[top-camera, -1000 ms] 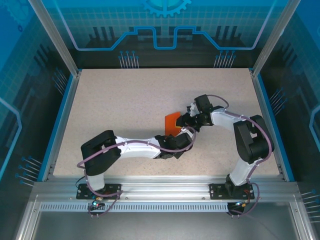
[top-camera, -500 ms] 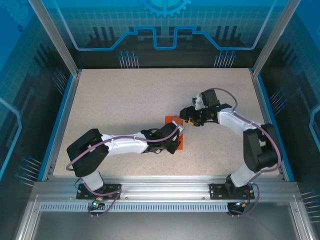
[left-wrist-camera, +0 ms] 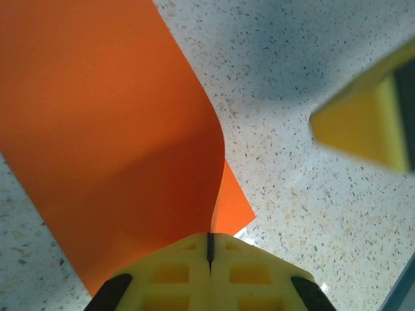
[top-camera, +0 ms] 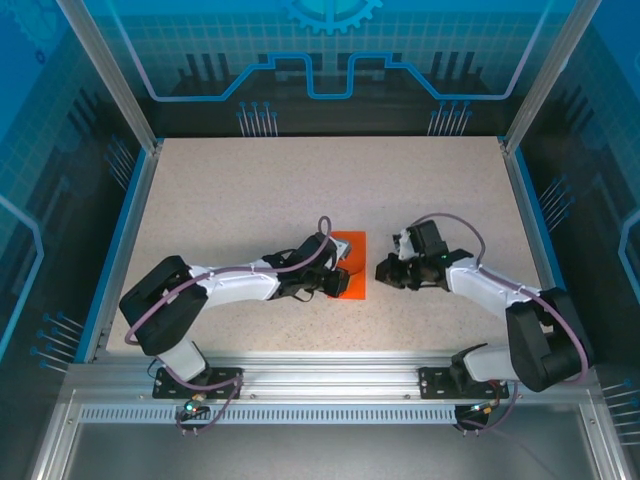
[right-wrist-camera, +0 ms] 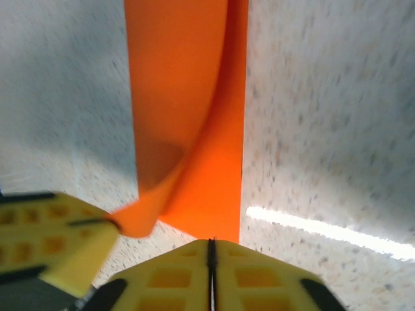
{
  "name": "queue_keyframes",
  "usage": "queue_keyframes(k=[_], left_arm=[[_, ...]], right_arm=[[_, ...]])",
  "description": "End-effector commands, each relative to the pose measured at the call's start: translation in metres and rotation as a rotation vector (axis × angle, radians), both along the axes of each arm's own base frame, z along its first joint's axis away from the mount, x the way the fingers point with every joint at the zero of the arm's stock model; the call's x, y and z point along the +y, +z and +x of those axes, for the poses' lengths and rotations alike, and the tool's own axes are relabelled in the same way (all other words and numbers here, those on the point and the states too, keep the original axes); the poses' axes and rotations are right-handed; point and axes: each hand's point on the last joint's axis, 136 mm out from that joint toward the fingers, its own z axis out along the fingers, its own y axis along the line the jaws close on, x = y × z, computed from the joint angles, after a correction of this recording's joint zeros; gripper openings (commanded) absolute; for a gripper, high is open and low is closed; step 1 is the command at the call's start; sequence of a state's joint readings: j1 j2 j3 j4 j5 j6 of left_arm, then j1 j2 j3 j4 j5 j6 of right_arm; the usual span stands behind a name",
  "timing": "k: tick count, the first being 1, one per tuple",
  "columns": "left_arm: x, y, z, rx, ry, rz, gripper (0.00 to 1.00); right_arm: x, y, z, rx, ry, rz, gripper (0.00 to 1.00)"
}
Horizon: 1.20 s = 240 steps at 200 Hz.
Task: Fold a paper plane with a square sheet of paper (fold left side to right side)
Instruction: Fold the triangle a second time at the center of the table.
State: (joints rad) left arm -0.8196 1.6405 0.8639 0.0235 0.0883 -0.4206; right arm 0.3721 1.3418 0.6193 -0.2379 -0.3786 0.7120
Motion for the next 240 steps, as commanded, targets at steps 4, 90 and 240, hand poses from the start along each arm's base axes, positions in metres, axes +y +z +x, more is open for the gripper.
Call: queue_keyframes(k=[4, 90, 240], left_arm=[[0.005, 0.016, 0.003, 0.004, 0.020, -0.056, 0.00], [0.019, 0.008, 0.008, 0.020, 0.050, -0.005, 0.00], [0.025, 0.001, 0.026, 0.040, 0.075, 0.039, 0.00]], right_arm=[[0.014, -0.006, -0.003, -0.035, -0.005, 0.001, 0.01], [0.041, -0.030, -0.007, 0.026, 0.068, -0.078, 0.00], [0.012, -0.056, -0.021, 0.142, 0.111, -0.304, 0.00]])
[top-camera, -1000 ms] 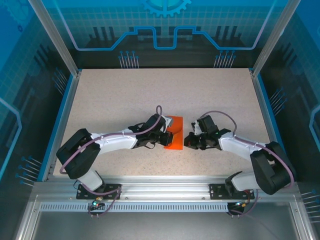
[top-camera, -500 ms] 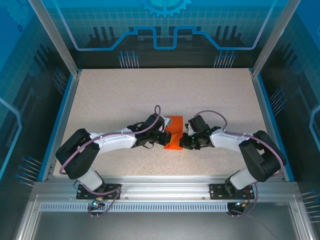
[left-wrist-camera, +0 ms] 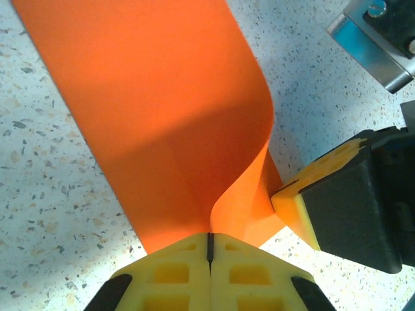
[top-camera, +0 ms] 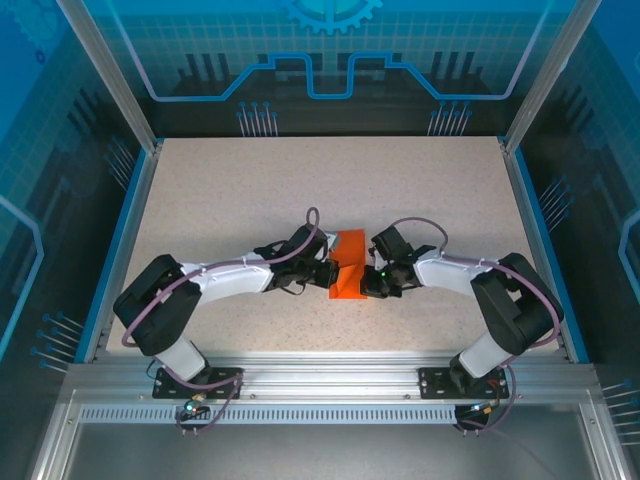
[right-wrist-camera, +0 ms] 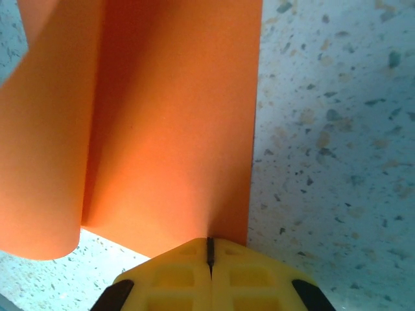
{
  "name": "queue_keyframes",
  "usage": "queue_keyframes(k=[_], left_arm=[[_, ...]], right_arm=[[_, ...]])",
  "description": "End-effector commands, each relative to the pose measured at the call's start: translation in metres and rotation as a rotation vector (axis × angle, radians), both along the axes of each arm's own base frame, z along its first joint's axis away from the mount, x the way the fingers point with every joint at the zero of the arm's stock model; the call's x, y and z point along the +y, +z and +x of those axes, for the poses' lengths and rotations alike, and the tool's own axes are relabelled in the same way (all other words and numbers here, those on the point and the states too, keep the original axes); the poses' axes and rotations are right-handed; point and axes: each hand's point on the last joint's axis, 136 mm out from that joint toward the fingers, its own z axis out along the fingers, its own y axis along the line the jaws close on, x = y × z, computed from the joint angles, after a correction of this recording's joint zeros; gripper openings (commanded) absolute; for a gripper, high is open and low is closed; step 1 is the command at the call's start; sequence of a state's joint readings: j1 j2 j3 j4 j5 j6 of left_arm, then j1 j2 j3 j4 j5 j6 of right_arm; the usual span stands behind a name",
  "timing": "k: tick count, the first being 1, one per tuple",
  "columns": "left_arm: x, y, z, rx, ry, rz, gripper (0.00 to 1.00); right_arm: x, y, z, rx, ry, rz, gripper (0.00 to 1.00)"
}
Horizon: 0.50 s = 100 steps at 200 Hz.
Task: Fold a paper plane with a square sheet of paper (fold left side to right side)
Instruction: Fold the triangle a second time at the center of the table.
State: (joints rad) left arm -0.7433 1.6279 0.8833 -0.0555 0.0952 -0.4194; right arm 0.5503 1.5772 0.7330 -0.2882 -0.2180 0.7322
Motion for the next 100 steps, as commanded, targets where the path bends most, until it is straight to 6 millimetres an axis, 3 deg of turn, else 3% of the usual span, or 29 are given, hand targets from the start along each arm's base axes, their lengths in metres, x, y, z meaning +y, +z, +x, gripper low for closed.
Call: queue_keyframes(k=[1, 100], left_arm=[[0.000, 0.001, 0.008, 0.004, 0.004, 0.010, 0.00], [0.002, -0.015, 0.020, 0.033, 0.029, 0.040, 0.00]], right_arm=[[-0.015, -0.010, -0.010, 0.039, 0.020, -0.101, 0.00], [-0.016, -0.008, -0.008, 0.037, 0.036, -0.124, 0.00]])
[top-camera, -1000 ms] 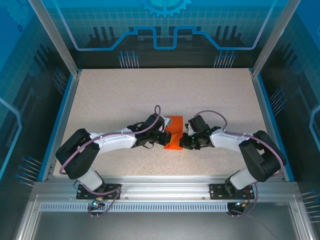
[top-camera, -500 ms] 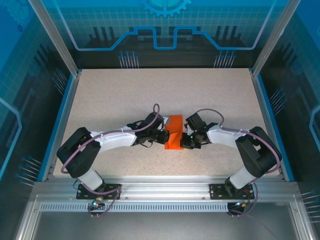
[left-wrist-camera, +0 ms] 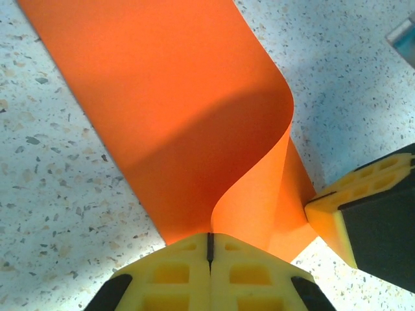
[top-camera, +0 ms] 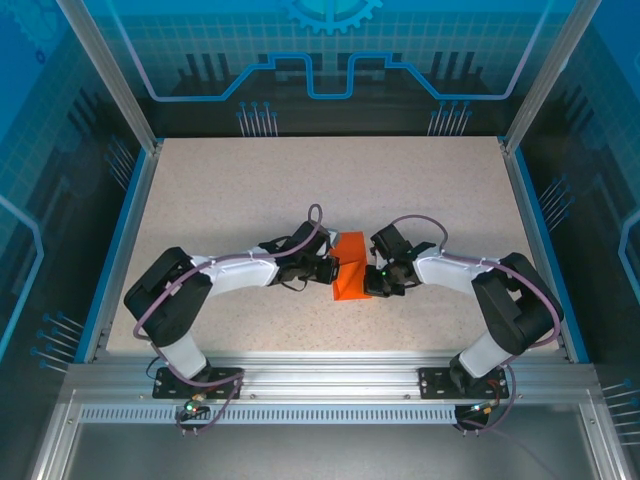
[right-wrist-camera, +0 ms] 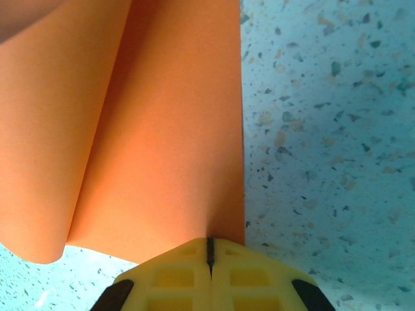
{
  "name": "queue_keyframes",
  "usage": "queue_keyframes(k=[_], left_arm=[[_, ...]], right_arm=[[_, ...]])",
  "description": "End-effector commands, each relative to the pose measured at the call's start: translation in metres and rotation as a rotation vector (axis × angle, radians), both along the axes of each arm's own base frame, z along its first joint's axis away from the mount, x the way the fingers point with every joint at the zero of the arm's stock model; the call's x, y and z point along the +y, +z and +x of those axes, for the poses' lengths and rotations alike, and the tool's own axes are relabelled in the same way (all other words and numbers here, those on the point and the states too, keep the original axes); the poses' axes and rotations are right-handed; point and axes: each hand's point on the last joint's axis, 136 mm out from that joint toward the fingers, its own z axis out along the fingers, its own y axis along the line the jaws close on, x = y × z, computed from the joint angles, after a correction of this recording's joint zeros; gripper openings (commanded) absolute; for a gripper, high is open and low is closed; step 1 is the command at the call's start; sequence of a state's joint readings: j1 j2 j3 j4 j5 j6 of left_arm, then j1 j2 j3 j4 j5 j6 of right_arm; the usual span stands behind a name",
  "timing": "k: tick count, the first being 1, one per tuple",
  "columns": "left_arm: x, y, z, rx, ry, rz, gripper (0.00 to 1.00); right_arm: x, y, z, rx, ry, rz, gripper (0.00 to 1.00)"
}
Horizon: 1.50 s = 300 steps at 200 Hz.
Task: Fold a paper plane with a square sheet of paper (fold left side to right side)
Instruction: Fold the triangle a second time at the center of the table.
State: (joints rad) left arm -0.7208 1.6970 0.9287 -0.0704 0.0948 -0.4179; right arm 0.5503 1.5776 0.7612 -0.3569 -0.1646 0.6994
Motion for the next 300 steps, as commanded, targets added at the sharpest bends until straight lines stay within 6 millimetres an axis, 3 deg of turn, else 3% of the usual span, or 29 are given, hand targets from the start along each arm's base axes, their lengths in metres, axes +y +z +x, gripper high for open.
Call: queue_keyframes(k=[1, 106, 300], left_arm=[[0.001, -0.002, 0.008, 0.005, 0.006, 0.014, 0.00], [0.001, -0.021, 0.020, 0.033, 0.018, 0.035, 0.00], [0.007, -0.034, 0.023, 0.034, 0.029, 0.085, 0.00]], right_arm=[[-0.007, -0.009, -0.009, 0.044, 0.022, -0.056, 0.00], [-0.006, -0.013, -0.015, 0.066, 0.042, -0.054, 0.00], [-0.009, -0.016, -0.018, 0.086, 0.049, -0.071, 0.00]])
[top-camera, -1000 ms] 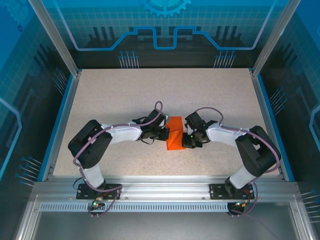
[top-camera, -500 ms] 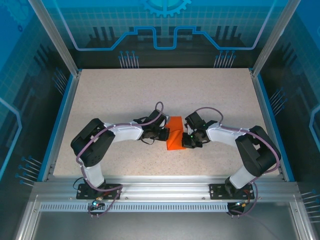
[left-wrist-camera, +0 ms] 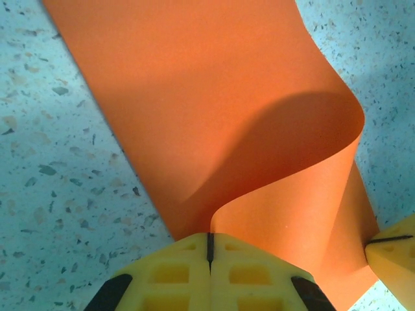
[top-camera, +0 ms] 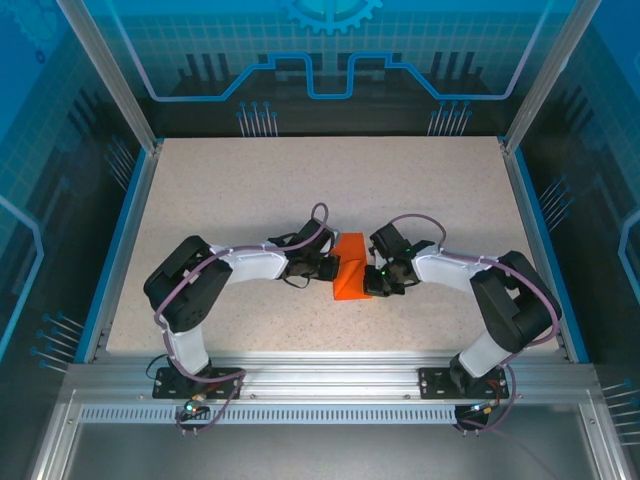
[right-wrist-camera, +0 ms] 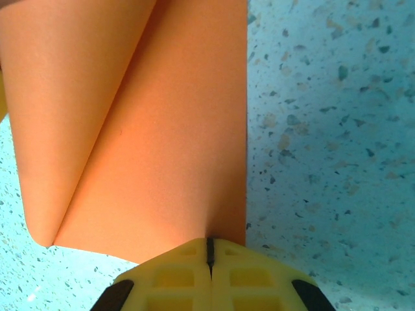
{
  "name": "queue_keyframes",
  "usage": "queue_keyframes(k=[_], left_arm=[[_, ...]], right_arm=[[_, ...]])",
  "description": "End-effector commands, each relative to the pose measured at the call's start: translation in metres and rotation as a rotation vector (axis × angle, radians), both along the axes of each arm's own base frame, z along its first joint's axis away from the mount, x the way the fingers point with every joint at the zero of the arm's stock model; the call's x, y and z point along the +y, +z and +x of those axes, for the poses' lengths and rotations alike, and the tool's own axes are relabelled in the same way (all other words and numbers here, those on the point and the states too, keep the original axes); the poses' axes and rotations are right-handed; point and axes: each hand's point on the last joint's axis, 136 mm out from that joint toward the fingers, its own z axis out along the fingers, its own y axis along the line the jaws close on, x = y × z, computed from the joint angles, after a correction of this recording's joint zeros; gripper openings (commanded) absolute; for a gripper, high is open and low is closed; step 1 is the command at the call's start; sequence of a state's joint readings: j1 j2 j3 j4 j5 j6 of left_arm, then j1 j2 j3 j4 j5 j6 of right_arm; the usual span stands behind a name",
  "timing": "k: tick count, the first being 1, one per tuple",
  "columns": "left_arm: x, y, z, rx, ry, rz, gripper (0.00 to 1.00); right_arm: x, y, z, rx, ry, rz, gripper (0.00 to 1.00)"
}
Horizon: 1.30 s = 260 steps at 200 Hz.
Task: Fold a paper plane with a square sheet of paper (fold left side to right side)
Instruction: Fold the triangle a second time at the center of the table.
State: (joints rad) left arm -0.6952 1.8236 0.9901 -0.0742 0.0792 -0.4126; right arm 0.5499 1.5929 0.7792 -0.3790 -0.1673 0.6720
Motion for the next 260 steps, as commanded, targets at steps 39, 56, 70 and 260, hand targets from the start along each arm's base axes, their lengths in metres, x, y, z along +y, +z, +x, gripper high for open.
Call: queue_keyframes(k=[39, 56, 70, 260], left_arm=[[0.006, -0.004, 0.006, -0.008, -0.001, 0.037, 0.00], [0.006, -0.005, 0.006, -0.007, -0.002, 0.040, 0.00], [0.007, -0.006, 0.004, -0.003, -0.003, 0.044, 0.00], [0.011, -0.027, -0.011, 0.064, -0.041, 0.076, 0.00]], right_arm=[[-0.010, -0.015, -0.018, 0.079, 0.023, -0.066, 0.00], [-0.010, -0.015, -0.018, 0.079, 0.024, -0.068, 0.00], [-0.010, -0.015, -0.018, 0.080, 0.026, -0.069, 0.00], [0.014, 0.029, 0.011, -0.052, 0.019, 0.143, 0.00]])
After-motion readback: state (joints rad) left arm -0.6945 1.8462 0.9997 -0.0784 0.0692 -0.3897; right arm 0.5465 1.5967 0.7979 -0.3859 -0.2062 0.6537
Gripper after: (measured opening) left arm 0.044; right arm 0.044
